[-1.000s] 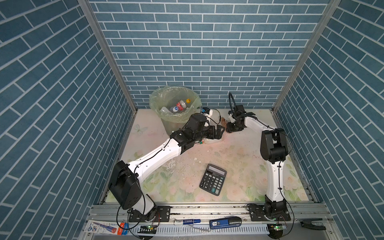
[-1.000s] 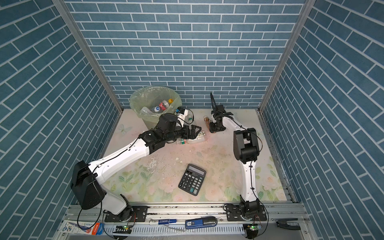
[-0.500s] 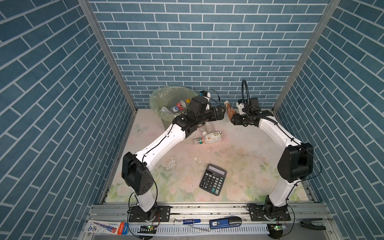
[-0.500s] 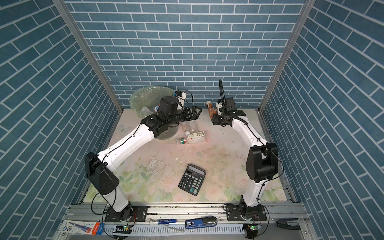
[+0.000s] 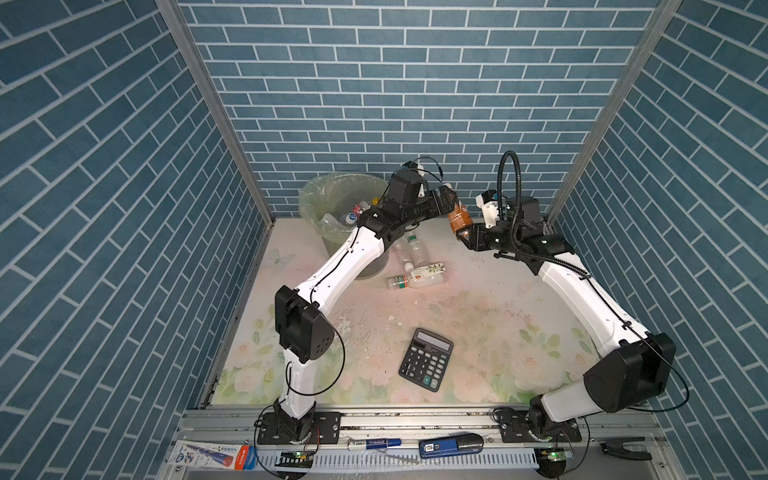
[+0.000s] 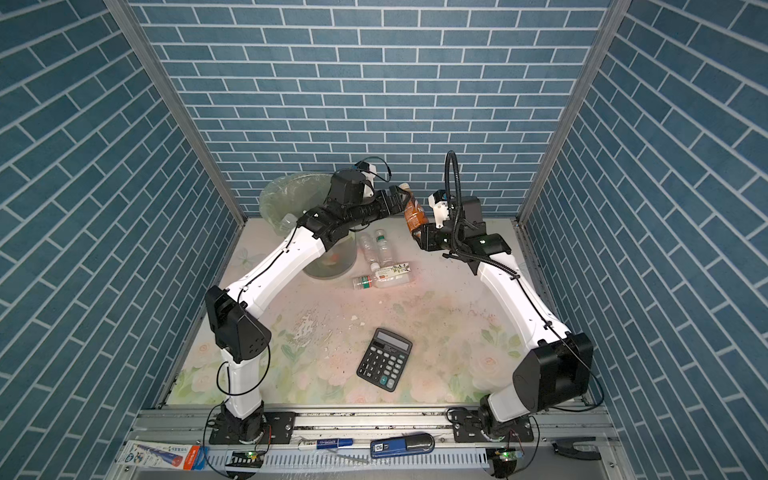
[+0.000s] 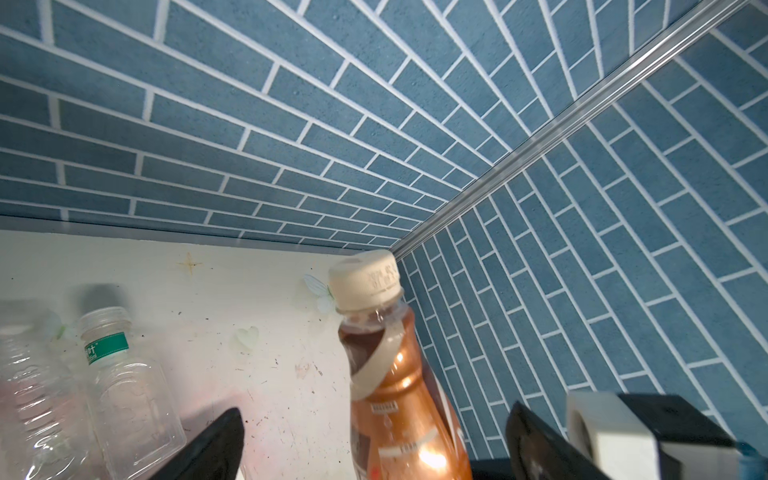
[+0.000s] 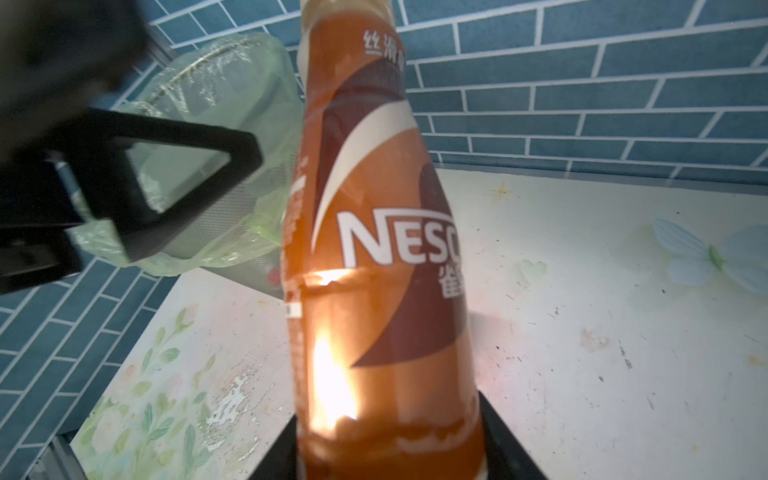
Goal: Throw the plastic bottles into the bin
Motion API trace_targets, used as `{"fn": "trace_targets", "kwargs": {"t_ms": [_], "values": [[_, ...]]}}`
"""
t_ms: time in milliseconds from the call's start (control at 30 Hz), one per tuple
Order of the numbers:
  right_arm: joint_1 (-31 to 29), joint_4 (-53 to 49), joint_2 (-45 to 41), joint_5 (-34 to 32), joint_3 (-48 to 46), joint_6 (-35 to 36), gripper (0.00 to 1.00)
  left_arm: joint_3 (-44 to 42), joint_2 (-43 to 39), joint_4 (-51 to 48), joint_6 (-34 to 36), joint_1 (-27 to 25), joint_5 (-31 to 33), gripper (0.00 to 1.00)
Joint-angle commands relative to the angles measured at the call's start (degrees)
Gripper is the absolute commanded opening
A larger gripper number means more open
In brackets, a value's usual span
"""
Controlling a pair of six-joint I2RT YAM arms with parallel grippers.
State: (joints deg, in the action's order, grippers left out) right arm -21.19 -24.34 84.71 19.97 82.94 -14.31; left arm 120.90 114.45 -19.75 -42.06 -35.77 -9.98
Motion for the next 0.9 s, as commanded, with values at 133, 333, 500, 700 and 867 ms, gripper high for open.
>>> {"fn": "trace_targets", "kwargs": {"t_ms": [133, 333, 500, 700, 867], "values": [[-2.2, 7.25, -4.14, 5.98, -4.05, -2.43, 0.45, 2.64, 1.16, 1.91, -1.57, 0.96, -1.26, 0.97], [-2.82, 9.57, -5.33, 6.05, -6.03, -3.18, 0.45, 1.54, 1.07, 2.61, -1.53, 0.96, -2.41, 0.74], [-2.98, 10.06, -4.9, 6.72, -6.33, -3.26, 0.45, 0.57, 0.23, 3.92, -1.32, 1.01, -3.27, 0.52], [-3.02, 10.57, -5.75, 7.13, -6.8, -3.34, 0.6, 0.78, -0.92, 3.34, 0.76, 1.4, -3.03, 0.37], [-3.07, 12.14, -8.18, 6.85, -7.74, -3.79, 0.89, 3.78, -1.69, -0.87, 4.34, 4.0, -3.59, 0.34]]}}
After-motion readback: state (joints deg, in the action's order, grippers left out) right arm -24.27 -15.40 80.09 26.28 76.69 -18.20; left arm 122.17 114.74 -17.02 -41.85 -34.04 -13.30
